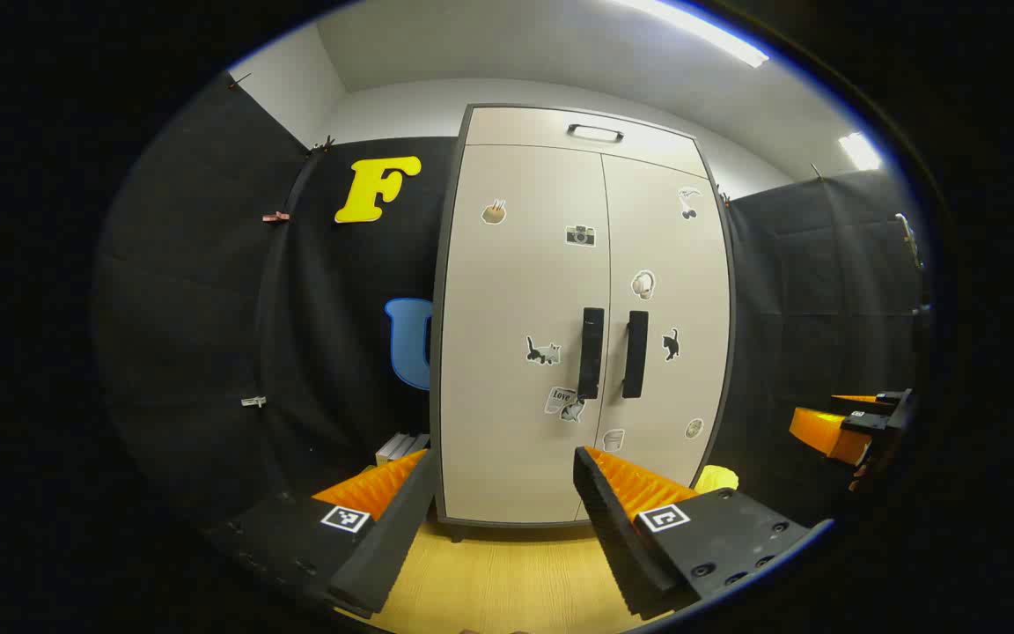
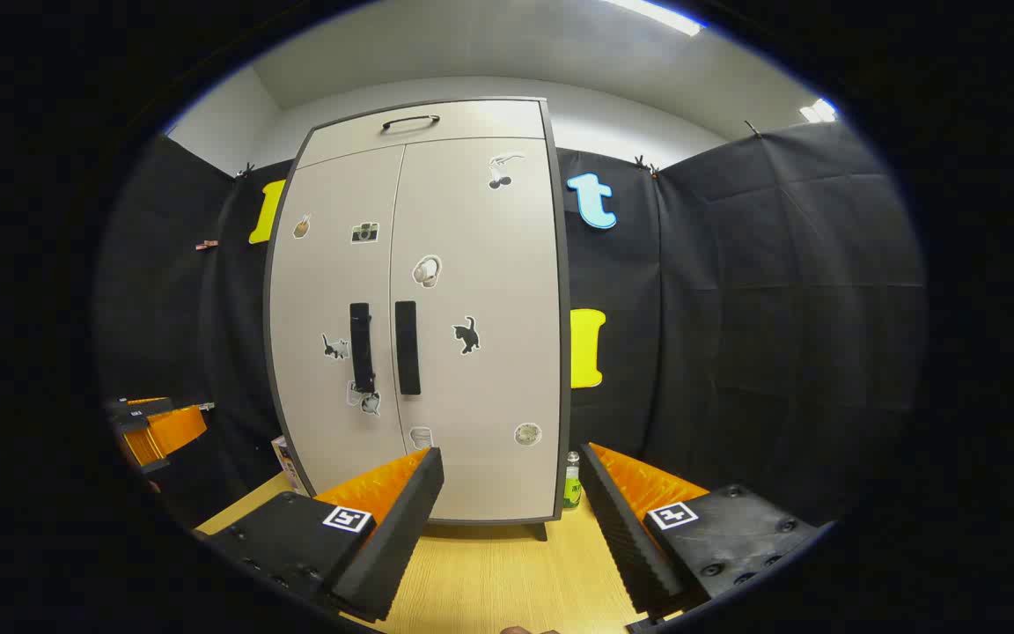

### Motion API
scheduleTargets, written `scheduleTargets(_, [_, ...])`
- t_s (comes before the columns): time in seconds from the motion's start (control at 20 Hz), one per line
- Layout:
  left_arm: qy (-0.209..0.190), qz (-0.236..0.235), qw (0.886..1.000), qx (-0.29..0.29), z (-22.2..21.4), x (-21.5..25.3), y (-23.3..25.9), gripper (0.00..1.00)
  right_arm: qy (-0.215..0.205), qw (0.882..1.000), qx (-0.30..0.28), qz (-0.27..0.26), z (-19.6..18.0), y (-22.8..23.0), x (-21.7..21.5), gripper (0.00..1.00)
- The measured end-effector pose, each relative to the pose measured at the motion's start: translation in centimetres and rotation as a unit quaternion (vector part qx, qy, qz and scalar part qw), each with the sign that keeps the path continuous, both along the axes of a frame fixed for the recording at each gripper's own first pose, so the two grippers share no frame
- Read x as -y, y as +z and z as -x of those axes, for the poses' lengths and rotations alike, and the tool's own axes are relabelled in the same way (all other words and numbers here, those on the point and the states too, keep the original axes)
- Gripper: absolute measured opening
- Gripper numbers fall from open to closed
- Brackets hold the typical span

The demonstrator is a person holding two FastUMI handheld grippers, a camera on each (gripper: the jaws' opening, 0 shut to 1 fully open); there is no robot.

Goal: Open the right door of the double-door shoe cabinet with the right hand, and open the left door with the left hand.

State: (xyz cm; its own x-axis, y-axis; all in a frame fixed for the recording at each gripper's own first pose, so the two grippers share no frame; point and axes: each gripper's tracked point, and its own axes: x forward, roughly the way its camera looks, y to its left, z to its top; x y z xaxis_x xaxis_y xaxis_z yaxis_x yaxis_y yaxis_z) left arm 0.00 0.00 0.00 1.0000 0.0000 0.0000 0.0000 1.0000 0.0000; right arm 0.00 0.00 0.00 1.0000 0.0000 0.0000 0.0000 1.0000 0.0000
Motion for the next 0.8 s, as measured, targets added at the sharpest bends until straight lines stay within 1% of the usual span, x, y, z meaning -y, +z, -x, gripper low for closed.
scheduleTargets(0.15, [-0.002,-0.010,1.000,0.000,-0.4,-0.2,0.0,0.95,-0.002,1.000,0.004,0.011,-0.1,0.1,-0.2,0.98])
scheduleTargets(0.35, [-0.008,-0.019,1.000,0.004,-0.5,0.0,0.2,0.95,0.013,1.000,0.005,0.003,-0.3,0.3,-1.6,0.98])
scheduleTargets(0.55, [-0.014,-0.013,1.000,0.007,-0.7,-0.1,0.2,0.95,0.010,1.000,0.005,0.005,-0.5,0.5,-2.0,0.98])
scheduleTargets(0.7, [-0.015,-0.018,1.000,0.004,-0.9,-0.5,0.0,0.95,0.004,1.000,0.001,0.004,-0.6,0.3,-2.3,0.98])
scheduleTargets(0.8, [-0.022,-0.022,1.000,0.001,-0.9,-0.6,-0.3,0.95,0.000,1.000,0.000,-0.001,-0.6,0.3,-2.6,0.98])
